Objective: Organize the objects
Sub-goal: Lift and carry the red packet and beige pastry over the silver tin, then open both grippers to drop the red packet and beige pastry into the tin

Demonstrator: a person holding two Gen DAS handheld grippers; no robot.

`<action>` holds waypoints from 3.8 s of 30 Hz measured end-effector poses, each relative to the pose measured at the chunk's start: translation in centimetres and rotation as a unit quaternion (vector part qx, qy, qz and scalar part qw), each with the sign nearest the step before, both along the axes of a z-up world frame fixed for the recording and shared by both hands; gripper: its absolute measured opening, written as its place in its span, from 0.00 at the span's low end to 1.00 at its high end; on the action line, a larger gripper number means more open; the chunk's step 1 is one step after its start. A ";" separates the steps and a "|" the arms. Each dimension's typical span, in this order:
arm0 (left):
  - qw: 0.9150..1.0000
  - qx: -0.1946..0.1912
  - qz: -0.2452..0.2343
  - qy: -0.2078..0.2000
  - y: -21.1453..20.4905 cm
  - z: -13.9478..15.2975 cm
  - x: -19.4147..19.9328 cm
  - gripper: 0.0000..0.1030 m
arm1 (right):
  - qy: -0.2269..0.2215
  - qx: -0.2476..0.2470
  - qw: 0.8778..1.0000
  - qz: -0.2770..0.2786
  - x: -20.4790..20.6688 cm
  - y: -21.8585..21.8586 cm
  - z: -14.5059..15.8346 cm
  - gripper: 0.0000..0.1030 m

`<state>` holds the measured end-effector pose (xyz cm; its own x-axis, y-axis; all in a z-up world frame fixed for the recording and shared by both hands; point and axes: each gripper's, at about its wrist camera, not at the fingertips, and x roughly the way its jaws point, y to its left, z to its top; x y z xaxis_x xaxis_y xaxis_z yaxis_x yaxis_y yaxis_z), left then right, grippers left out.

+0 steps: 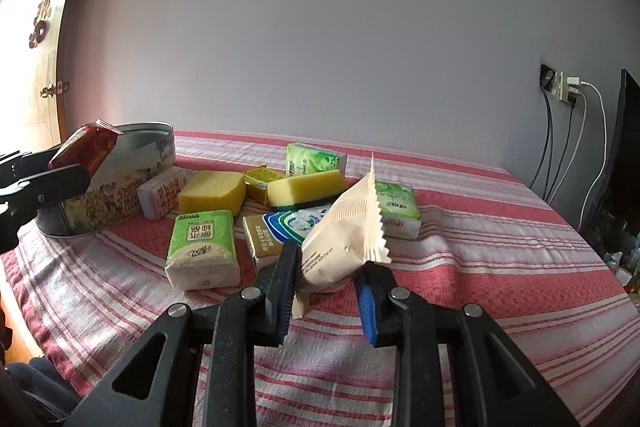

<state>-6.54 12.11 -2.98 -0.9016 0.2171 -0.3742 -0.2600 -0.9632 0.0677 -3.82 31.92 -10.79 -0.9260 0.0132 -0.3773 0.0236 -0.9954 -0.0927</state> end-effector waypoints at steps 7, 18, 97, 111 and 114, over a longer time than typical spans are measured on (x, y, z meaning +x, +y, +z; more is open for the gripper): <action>1.000 0.004 0.006 0.014 -0.5 0.4 0.4 0.48 | 0.011 0.001 1.000 -0.002 0.2 0.0 0.0 0.29; 0.999 0.012 0.016 0.029 -1.2 0.9 0.7 0.48 | 0.019 -0.003 1.000 -0.006 0.4 0.0 0.1 0.29; 0.974 -0.016 0.215 -0.074 -17.1 -0.3 -7.5 0.48 | -0.099 -0.006 0.961 0.257 -12.7 -22.5 3.6 0.29; 0.972 -0.030 0.217 -0.087 -16.9 -0.9 -8.3 0.48 | -0.133 -0.009 0.952 0.277 -13.3 -23.4 1.9 0.29; 0.971 -0.032 0.218 -0.089 -16.9 -1.0 -8.5 0.48 | -0.136 -0.011 0.951 0.278 -13.6 -23.5 1.6 0.29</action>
<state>-15.05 -4.81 -3.95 -0.8220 -0.2002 -0.5332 0.1590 -0.9796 0.1228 -17.41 8.45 -9.15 -0.6559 -0.4598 -0.5987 0.5662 -0.8242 0.0126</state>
